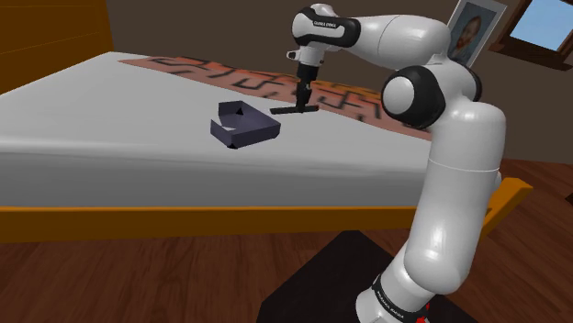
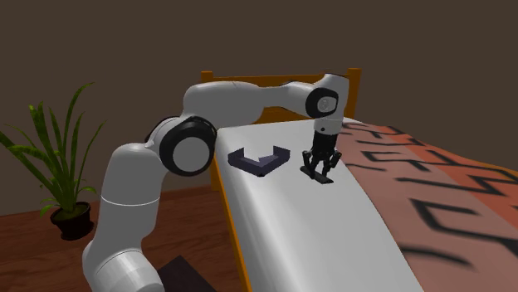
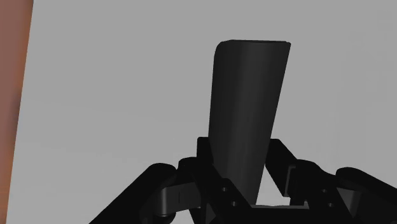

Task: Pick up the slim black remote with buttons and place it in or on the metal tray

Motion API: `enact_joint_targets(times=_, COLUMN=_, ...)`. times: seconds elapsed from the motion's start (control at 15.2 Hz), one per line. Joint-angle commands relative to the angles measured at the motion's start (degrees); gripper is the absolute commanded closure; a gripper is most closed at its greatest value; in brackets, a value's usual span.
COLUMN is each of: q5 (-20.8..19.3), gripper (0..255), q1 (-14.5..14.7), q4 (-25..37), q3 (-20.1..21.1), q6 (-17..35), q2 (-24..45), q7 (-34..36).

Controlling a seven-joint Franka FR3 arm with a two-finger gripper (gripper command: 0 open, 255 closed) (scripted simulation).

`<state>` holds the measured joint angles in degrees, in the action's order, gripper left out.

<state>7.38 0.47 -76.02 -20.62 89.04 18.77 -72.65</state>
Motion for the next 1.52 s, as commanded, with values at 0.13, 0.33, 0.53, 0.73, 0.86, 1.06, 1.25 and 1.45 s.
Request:
enact_joint_targets(times=0.13, q5=0.3, gripper=255, q1=-0.6, q4=4.5, q3=-0.1, q6=-3.6, q2=1.0, q7=-0.1)
enact_joint_targets(times=0.33, q5=0.7, gripper=255, q1=-1.1, q4=8.2, q3=-0.1, q6=-6.4, q2=1.9, q7=-0.1)
enact_joint_targets(times=0.53, q5=1.1, gripper=255, q1=-1.7, q4=12.5, q3=-0.1, q6=-9.4, q2=3.1, q7=-0.2)
enact_joint_targets(times=0.73, q5=1.7, gripper=255, q1=-2.6, q4=17.4, q3=-0.1, q6=-12.8, q2=4.8, q7=-0.2)
enact_joint_targets(times=0.86, q5=2.2, gripper=255, q1=-3.3, q4=21.2, q3=-0.1, q6=-15.2, q2=6.2, q7=-0.2)
enact_joint_targets(times=1.06, q5=2.2, gripper=255, q1=-2.4, q4=21.9, q3=0.2, q6=-16.1, q2=5.9, q7=1.1)
enact_joint_targets(times=1.25, q5=1.0, gripper=255, q1=1.6, q4=16.8, q3=1.1, q6=-14.0, q2=2.7, q7=4.9)
enact_joint_targets(times=1.45, q5=0.2, gripper=255, q1=5.0, q4=13.4, q3=2.2, q6=-12.5, q2=0.4, q7=8.8)
